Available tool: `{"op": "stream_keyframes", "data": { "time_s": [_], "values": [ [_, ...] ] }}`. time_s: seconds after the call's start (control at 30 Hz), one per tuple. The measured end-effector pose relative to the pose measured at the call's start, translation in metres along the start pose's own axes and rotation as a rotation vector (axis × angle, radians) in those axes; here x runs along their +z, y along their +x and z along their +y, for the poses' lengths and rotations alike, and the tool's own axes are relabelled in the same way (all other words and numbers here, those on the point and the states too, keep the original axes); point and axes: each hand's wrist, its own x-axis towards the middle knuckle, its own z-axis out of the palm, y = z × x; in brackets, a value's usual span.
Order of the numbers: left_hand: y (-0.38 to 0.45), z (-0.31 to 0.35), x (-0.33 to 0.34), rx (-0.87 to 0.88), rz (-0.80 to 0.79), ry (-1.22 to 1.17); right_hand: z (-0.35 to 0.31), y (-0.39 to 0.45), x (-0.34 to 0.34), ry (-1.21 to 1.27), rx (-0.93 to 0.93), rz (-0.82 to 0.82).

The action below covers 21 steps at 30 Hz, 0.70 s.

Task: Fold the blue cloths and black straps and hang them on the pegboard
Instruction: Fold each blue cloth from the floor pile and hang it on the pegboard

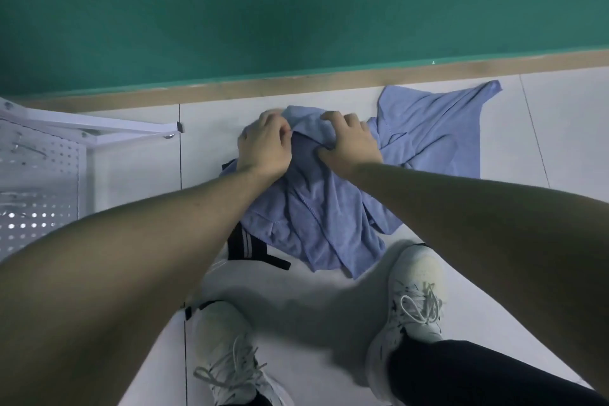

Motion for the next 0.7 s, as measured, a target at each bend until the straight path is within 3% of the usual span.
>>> {"op": "stream_keyframes", "data": {
  "time_s": [0.13, 0.3, 0.43, 0.57, 0.7],
  "values": [
    [-0.011, 0.010, -0.025, 0.170, 0.106, -0.154, -0.007, -0.001, -0.015, -0.019, -0.054, 0.045],
    [-0.023, 0.027, -0.068, 0.112, 0.128, -0.329, -0.025, -0.015, -0.057, 0.452, 0.007, 0.068],
    [-0.031, 0.043, -0.109, 0.101, 0.177, -0.372, -0.045, -0.036, -0.101, 0.602, 0.010, 0.141],
    [-0.050, 0.064, -0.157, 0.076, 0.055, -0.484, -0.067, -0.072, -0.152, 0.786, -0.034, 0.160],
    [-0.079, 0.083, -0.193, 0.105, 0.007, -0.445, -0.085, -0.112, -0.203, 0.729, -0.102, 0.215]
  ]
}}
